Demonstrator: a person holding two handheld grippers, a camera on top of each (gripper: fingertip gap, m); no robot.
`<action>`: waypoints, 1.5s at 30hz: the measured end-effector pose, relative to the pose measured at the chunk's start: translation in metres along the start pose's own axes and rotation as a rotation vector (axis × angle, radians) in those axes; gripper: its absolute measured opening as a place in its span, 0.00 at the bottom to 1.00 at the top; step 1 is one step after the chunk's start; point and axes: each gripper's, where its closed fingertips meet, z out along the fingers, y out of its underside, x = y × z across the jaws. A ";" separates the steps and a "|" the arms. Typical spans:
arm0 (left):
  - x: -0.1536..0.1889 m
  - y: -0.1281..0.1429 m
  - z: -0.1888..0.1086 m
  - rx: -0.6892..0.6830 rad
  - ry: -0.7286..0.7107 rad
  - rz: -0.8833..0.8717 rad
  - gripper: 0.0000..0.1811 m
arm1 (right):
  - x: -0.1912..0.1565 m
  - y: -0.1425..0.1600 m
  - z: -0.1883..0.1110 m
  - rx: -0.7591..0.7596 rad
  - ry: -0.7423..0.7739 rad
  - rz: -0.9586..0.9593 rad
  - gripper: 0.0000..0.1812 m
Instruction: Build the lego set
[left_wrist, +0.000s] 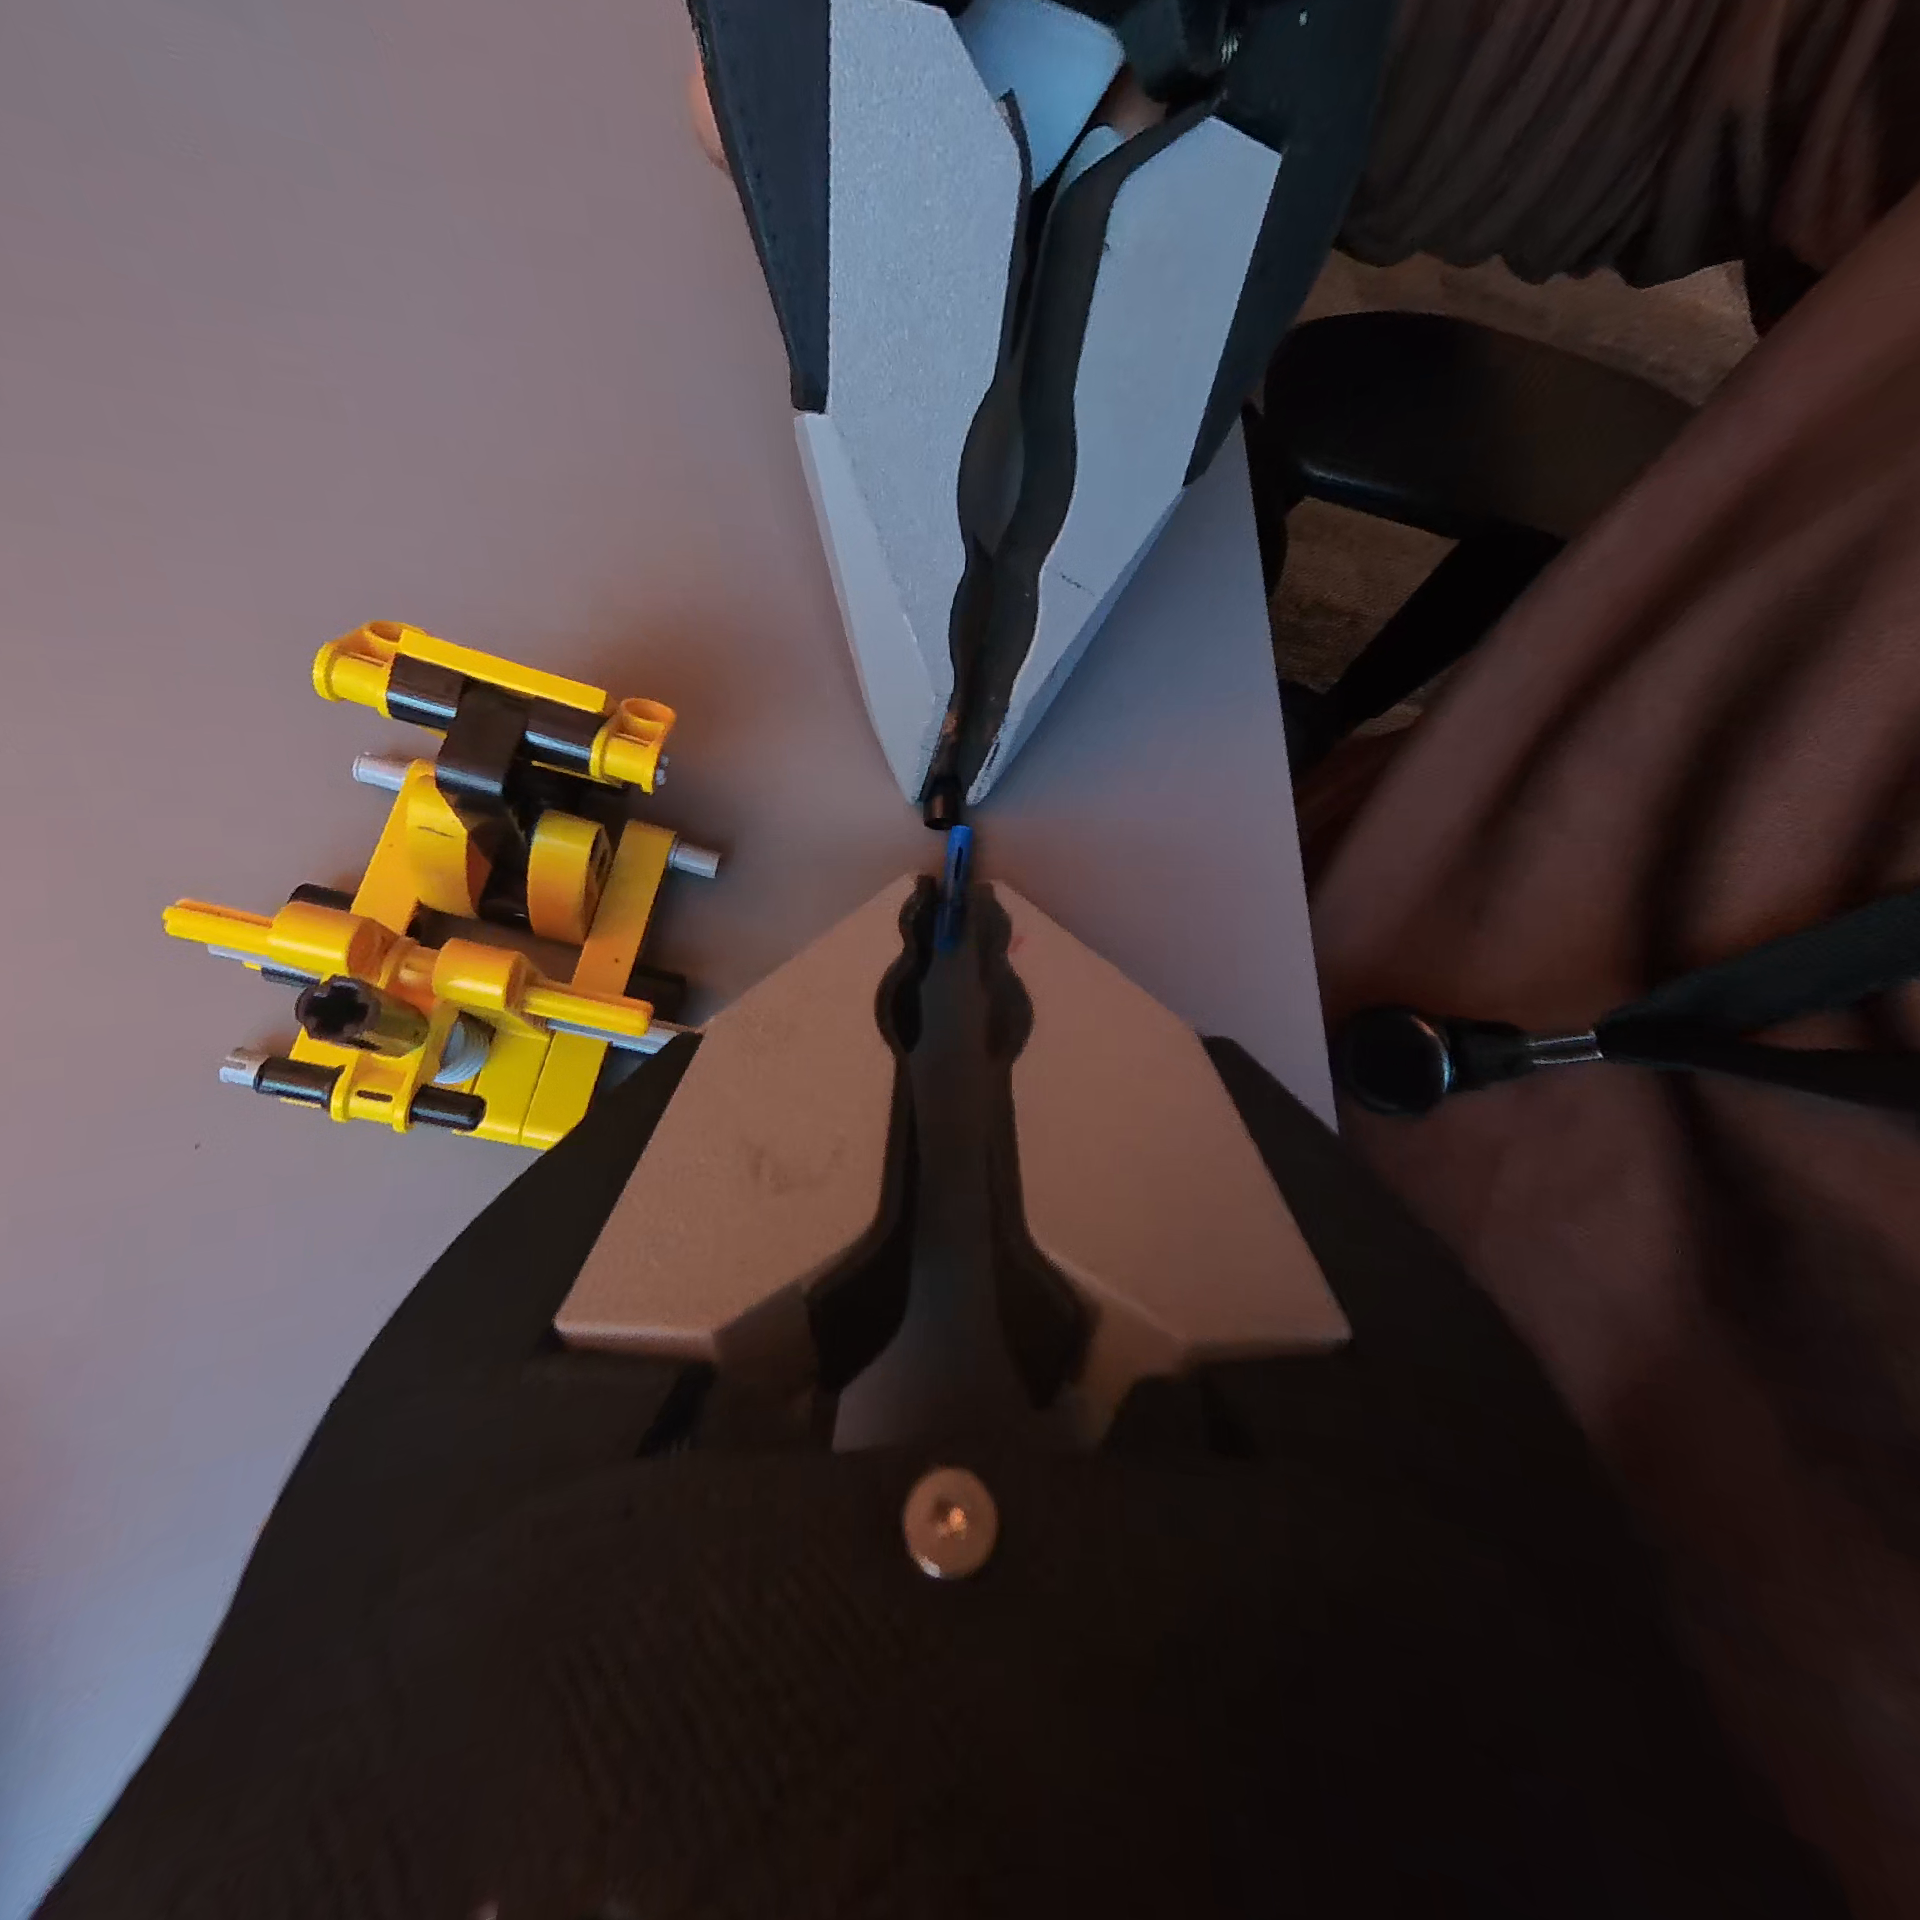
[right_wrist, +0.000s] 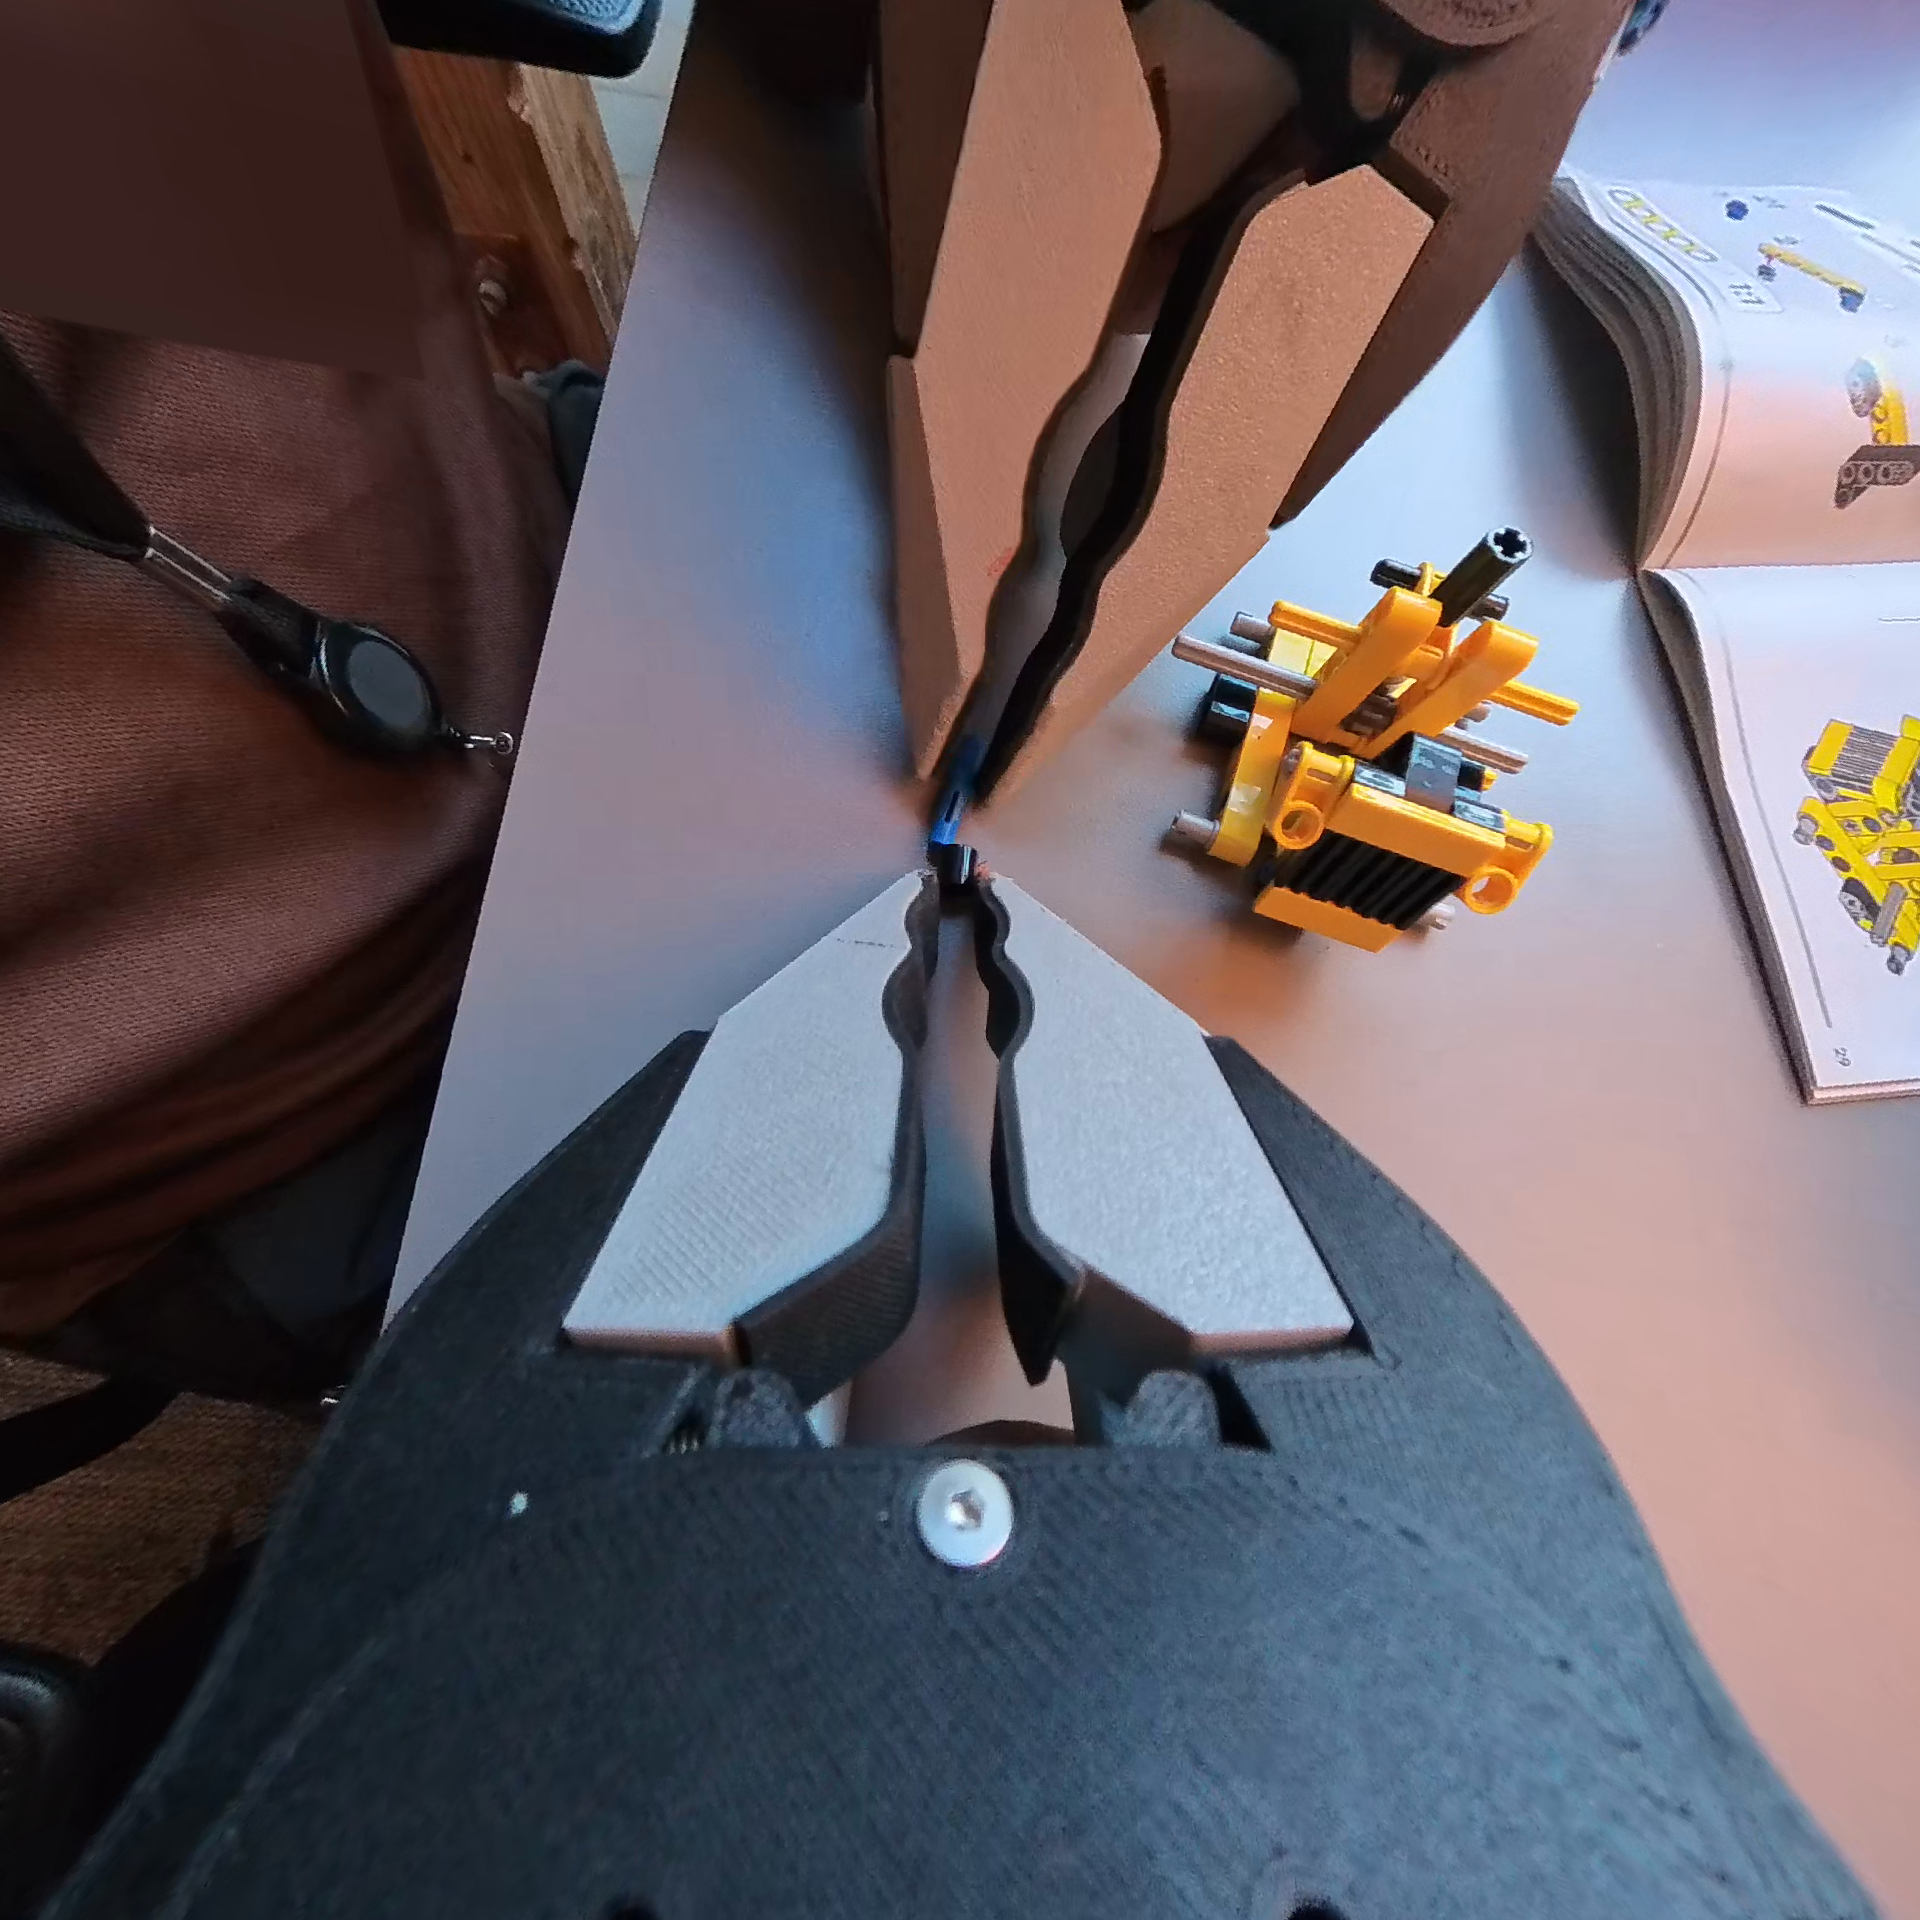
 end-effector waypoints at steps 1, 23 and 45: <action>0.000 0.000 0.000 0.001 -0.002 0.000 0.03 | 0.000 0.000 0.000 0.000 -0.001 0.001 0.02; -0.007 -0.004 0.003 0.007 -0.067 -0.021 0.01 | 0.002 0.002 -0.002 -0.003 0.021 0.024 0.02; -0.011 -0.008 0.005 -0.009 -0.100 -0.084 0.00 | 0.005 0.005 -0.004 -0.078 0.143 -0.036 0.02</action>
